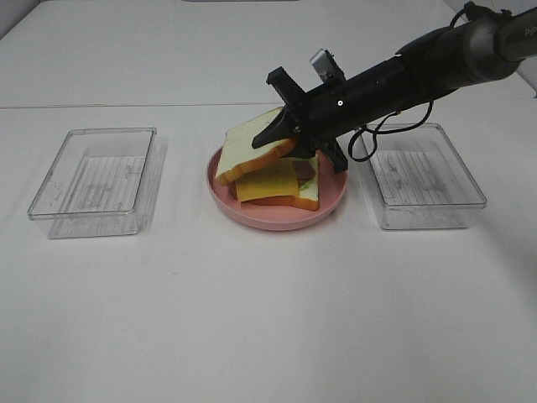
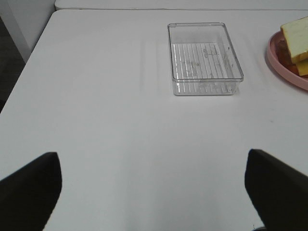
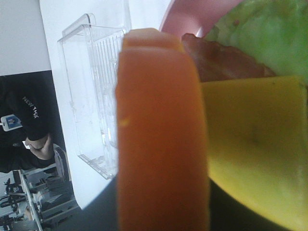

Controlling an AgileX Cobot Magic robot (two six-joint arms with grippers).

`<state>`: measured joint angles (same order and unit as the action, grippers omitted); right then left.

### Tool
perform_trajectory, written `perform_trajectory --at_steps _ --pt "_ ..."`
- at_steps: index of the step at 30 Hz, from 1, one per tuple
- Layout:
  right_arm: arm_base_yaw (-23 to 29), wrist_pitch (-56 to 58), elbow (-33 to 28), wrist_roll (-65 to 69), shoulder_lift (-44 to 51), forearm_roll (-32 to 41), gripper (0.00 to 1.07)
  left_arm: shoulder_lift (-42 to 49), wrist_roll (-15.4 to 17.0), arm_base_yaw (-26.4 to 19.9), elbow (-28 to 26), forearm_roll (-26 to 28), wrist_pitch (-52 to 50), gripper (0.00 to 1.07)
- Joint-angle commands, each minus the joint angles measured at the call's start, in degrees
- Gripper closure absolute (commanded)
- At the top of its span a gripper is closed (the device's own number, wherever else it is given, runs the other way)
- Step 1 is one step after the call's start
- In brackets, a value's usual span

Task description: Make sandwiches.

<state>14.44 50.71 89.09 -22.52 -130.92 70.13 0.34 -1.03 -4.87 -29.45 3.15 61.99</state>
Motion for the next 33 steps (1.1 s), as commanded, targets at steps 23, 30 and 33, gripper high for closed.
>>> perform_trajectory --at_steps 23,30,33 --pt "-0.11 -3.32 0.52 13.29 9.22 -31.23 0.33 1.09 0.06 -0.06 0.00 0.46 -0.34 0.09" --pt "-0.11 -0.86 3.21 24.64 13.75 -50.02 0.18 1.09 0.06 -0.06 0.00 0.46 -0.34 0.09" --pt "-0.11 2.69 4.58 29.45 15.70 -60.05 0.16 1.09 0.06 -0.06 0.00 0.46 -0.34 0.09"
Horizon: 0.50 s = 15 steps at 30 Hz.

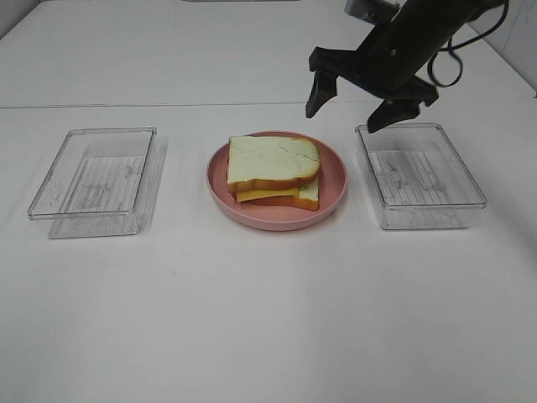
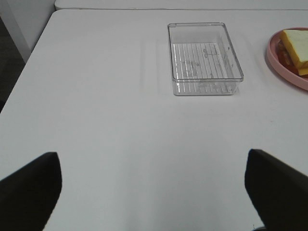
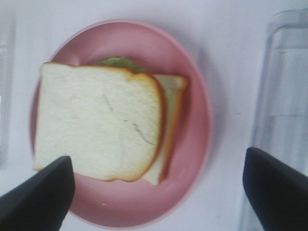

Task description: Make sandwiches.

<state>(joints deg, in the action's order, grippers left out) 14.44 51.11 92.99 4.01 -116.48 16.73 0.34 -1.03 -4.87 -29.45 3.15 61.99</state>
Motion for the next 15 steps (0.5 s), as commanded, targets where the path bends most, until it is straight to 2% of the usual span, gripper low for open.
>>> perform_trajectory --at_steps 1,2,3,5,6,7,8,9,11,15 --pt "-0.17 5.39 1.72 4.58 2.35 -12.89 0.16 1.09 0.06 -0.06 0.00 0.46 -0.34 0.09" --pt "-0.17 5.39 1.72 4.58 2.35 -12.89 0.16 1.09 0.06 -0.06 0.00 0.46 -0.34 0.09" --pt "-0.74 9.63 3.09 5.10 2.92 -18.56 0.16 1.09 0.06 -0.06 0.00 0.46 -0.34 0.09" --pt "-1.32 11.80 4.07 5.10 3.04 -20.51 0.16 1.09 0.06 -0.06 0.00 0.46 -0.34 0.09" --pt "-3.55 14.55 5.84 5.10 3.04 -22.46 0.16 1.09 0.06 -0.06 0.00 0.46 -0.34 0.09" --pt "-3.55 14.55 5.84 5.10 3.04 -22.46 0.16 1.09 0.06 -0.06 0.00 0.46 -0.34 0.09" --pt "-6.30 16.16 6.82 4.98 3.04 -22.63 0.16 1.09 0.06 -0.06 0.00 0.46 -0.34 0.09" --pt "-6.30 16.16 6.82 4.98 3.04 -22.63 0.16 1.09 0.06 -0.06 0.00 0.46 -0.34 0.09" --pt "-10.14 18.39 7.16 4.93 3.32 -22.57 0.17 1.09 0.06 -0.06 0.00 0.46 -0.34 0.09" --pt "-12.32 22.00 7.16 3.90 3.55 -22.23 0.18 1.09 0.06 -0.06 0.00 0.46 -0.34 0.09"
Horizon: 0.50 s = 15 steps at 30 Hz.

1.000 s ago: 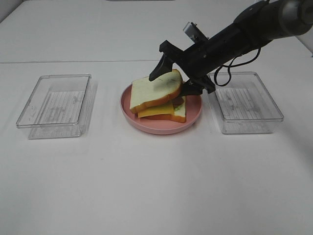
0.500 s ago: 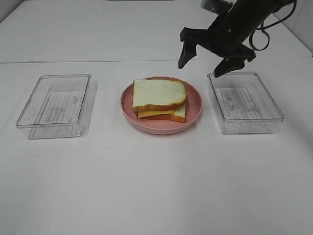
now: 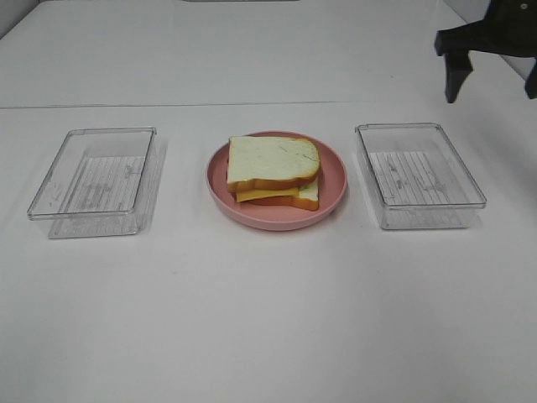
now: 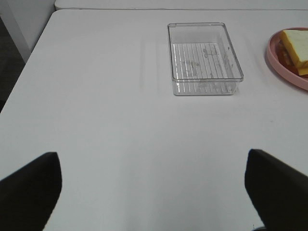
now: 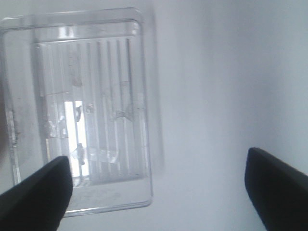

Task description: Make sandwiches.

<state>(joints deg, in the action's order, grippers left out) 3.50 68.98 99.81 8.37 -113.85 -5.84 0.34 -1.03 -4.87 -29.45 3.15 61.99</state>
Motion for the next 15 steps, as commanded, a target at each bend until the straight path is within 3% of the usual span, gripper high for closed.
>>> perform_trajectory --at_steps 1,6,8,9,11,14,15 --pt "-1.38 6.30 -0.57 -1.49 2.06 -0.06 0.18 1.09 0.06 -0.06 0.00 0.46 -0.34 0.09" --pt "-1.09 6.36 -6.42 -2.06 8.08 1.32 0.18 1.09 0.06 -0.06 0.00 0.46 -0.34 0.09" --pt "-1.09 4.07 -15.36 -3.15 16.27 3.55 0.18 1.09 0.06 -0.06 0.00 0.46 -0.34 0.09" --pt "-1.09 4.07 -15.36 -3.15 16.27 3.55 0.18 1.09 0.06 -0.06 0.00 0.46 -0.34 0.09" --pt "-1.09 -0.40 -29.39 -2.98 31.51 3.61 0.18 1.09 0.06 -0.06 0.00 0.46 -0.34 0.09" --pt "-1.09 -1.66 -32.31 -2.75 34.84 3.61 0.18 1.09 0.06 -0.06 0.00 0.46 -0.34 0.09" --pt "-1.09 -3.50 -39.08 -2.06 42.51 3.61 0.18 1.09 0.06 -0.06 0.00 0.46 -0.34 0.09"
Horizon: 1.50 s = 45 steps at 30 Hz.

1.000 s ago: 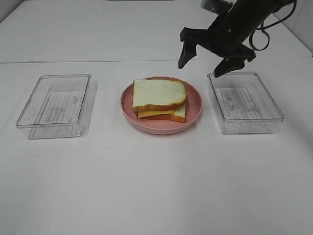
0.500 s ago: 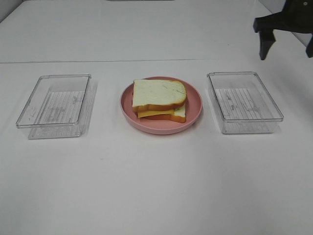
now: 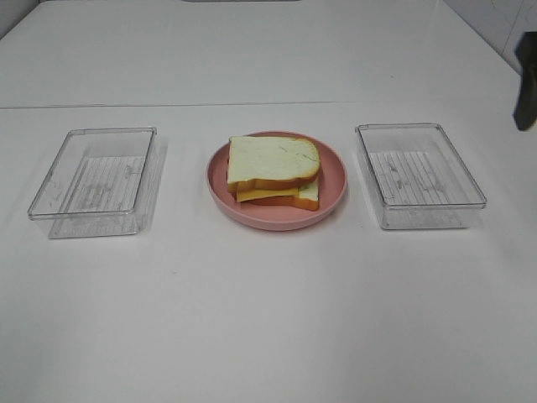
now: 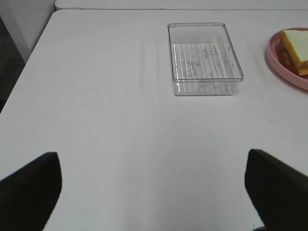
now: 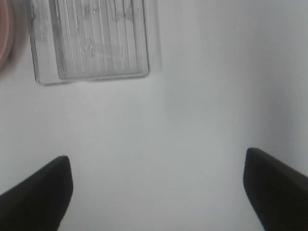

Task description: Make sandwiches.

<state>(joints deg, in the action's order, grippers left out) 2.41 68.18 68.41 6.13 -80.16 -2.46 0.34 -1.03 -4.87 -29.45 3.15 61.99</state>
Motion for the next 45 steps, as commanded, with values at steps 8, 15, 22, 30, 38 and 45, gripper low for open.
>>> perform_trajectory --at_steps 8,15,22,30,38,45 --pt "0.00 -3.78 -23.49 -0.17 36.96 -0.63 0.18 1.09 0.06 -0.06 0.00 0.46 -0.34 0.09" --pt "0.00 -3.78 -32.95 -0.17 60.85 -3.90 0.18 1.09 0.06 -0.06 0.00 0.46 -0.34 0.09" --pt "0.00 -3.84 -40.16 -0.11 76.38 -4.47 0.18 1.09 0.06 -0.06 0.00 0.46 -0.34 0.09" --pt "0.00 -5.10 -42.51 -0.29 81.76 -4.13 0.18 1.09 0.00 -0.06 0.00 0.40 -0.34 0.09" --pt "0.00 -5.16 -42.51 -0.29 82.16 -4.13 0.18 1.09 0.00 -0.06 0.00 0.46 -0.34 0.09" --pt "0.00 -5.21 -42.51 -0.06 82.16 -4.70 0.18 1.09 0.00 -0.06 0.00 0.46 -0.34 0.09"
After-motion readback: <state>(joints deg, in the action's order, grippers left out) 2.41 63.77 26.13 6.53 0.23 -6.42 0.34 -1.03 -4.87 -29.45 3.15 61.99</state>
